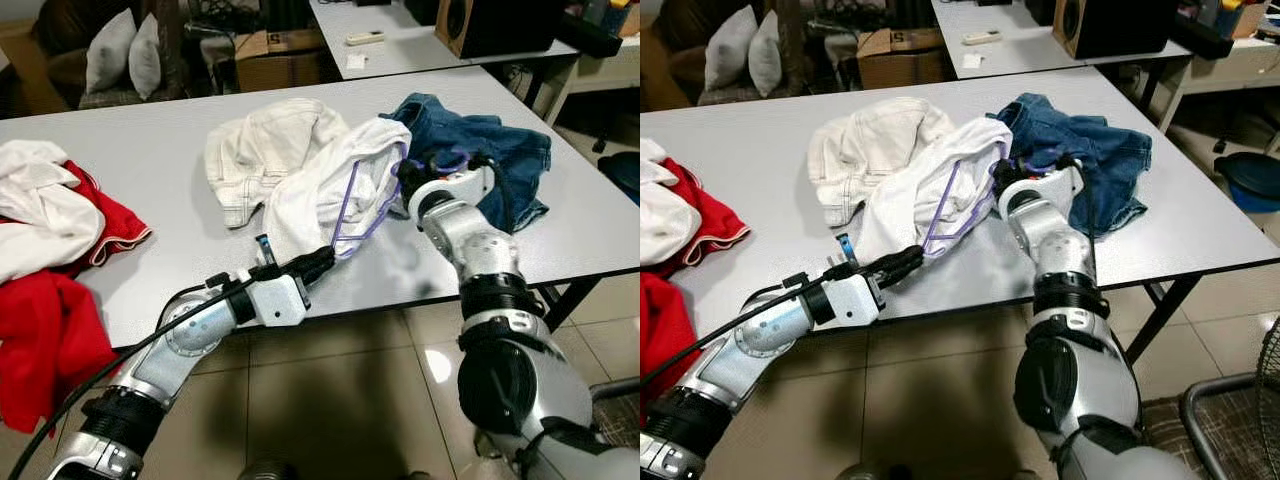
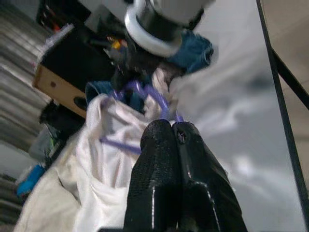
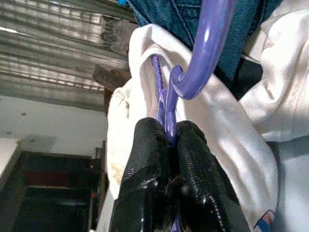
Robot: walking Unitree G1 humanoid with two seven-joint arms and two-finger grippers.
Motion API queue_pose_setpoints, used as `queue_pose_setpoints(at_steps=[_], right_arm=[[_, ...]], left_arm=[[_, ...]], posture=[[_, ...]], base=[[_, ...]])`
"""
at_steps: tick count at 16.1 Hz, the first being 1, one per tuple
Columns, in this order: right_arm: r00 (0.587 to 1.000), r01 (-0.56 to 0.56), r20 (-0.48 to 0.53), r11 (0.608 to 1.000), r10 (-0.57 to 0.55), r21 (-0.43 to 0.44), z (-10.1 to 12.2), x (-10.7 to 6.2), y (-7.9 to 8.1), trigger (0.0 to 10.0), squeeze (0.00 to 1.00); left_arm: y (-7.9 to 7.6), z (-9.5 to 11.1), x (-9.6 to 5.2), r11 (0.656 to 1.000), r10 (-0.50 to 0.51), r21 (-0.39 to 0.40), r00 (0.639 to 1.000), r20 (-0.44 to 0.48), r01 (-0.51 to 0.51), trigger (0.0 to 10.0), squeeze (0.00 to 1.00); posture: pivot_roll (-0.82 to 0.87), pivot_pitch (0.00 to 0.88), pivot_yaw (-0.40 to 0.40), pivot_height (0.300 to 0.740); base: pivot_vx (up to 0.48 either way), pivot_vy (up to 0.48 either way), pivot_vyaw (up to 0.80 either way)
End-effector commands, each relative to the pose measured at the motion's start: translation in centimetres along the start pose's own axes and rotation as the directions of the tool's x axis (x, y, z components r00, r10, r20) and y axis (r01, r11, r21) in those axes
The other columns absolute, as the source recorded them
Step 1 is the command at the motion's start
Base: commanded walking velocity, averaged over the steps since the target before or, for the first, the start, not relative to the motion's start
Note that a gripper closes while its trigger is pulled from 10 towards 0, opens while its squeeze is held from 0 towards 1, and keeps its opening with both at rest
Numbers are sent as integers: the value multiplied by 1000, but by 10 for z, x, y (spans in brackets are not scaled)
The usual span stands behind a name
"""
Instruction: Hang hanger
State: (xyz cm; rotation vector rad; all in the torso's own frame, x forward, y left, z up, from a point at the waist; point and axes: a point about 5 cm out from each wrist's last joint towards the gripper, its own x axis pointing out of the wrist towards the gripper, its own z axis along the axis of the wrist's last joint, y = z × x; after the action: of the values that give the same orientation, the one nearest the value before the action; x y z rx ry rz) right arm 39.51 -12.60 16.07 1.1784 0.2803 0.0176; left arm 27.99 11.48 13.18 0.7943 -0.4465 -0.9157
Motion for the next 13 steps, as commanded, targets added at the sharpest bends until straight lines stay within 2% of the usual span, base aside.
queue_pose_setpoints(at_steps=[1,3,6,9,11,12,13], right_arm=[[1000,-16,15,1000,16,-24,1,3,9,10000,0],[999,-16,34,999,17,-44,3,5,11,10000,0],[999,-20,46,1000,20,-1,5,8,15,10000,0],[998,-50,-39,999,50,-19,-16,9,21,10000,0],[989,-95,-114,995,93,-10,-32,6,23,10000,0],[989,-99,-104,994,104,45,-29,4,22,10000,0],[990,-100,-98,993,106,58,-27,4,22,10000,0]], left_arm=[[8,10,5,999,18,42,998,57,-20,0,0],[10,14,5,998,34,52,996,82,-38,0,0],[7,21,9,998,20,50,992,123,-26,0,0],[8,21,19,996,32,78,993,110,-41,0,0],[17,25,29,991,72,100,989,132,-85,0,0],[13,31,32,993,47,94,984,174,-64,0,0],[11,33,33,994,39,93,983,181,-56,0,0]], posture=[[56,0,98,740],[60,0,94,740],[72,0,82,740],[79,0,72,740],[76,0,70,740],[76,0,70,740],[70,0,73,740]], base=[[0,0,0],[0,0,0],[0,0,0],[0,0,0],[0,0,0],[0,0,0],[0,0,0]])
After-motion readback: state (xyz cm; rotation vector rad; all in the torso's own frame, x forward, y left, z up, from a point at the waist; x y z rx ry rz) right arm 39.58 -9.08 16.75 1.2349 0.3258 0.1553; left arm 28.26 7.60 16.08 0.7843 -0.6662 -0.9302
